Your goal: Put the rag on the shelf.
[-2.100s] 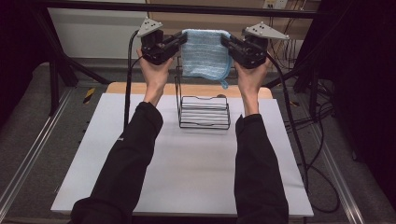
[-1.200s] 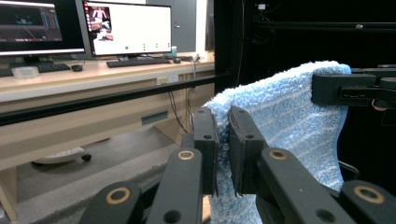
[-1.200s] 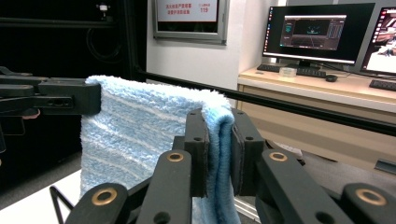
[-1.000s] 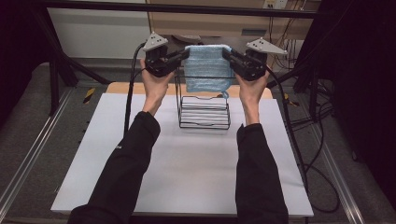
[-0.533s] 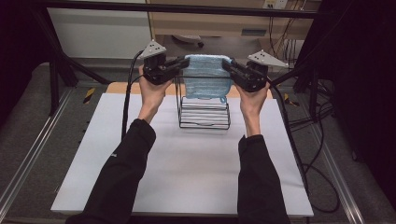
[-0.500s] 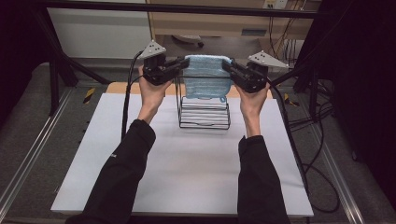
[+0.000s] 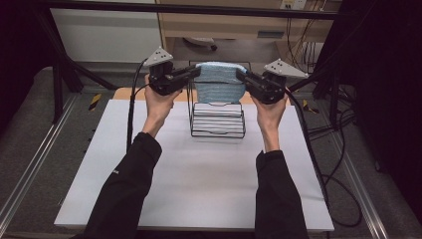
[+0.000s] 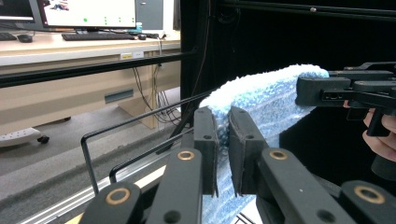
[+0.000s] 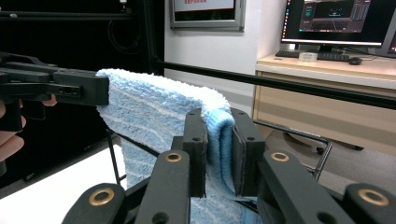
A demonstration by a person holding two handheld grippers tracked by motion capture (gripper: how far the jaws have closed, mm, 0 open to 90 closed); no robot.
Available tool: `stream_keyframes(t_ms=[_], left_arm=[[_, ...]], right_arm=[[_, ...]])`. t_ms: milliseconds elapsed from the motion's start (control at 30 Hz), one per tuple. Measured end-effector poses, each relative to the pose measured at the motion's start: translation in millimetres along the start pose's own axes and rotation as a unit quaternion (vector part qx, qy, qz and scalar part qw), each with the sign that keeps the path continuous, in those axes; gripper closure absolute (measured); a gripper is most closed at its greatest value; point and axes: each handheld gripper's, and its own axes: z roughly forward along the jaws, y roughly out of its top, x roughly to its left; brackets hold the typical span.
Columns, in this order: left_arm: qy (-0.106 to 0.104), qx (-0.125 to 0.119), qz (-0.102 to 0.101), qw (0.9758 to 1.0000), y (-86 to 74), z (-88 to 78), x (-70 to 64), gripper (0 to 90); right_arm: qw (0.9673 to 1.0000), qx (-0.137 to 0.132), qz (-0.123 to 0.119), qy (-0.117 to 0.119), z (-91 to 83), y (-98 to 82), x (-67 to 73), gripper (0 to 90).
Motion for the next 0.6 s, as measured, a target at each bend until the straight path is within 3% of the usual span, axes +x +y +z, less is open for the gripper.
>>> stream_keyframes(t_ms=[133,367,600], left_arm=[[-0.006,0.007,0.003,1.0,-0.1,-1.9,-2.6,82.3],[-0.021,0.022,-0.008,0.9995,-8.2,-6.9,-3.2,81.8],[-0.014,0.049,0.004,0.9987,-12.5,-9.4,-9.2,80.9]], right_arm=[[1.0,0.002,-0.001,0.001,-2.2,1.2,-0.4,79.3],[0.9997,0.024,-0.005,0.008,-6.5,0.5,4.2,79.4],[0.9985,0.049,-0.007,0.025,-10.9,-1.8,5.6,79.2]])
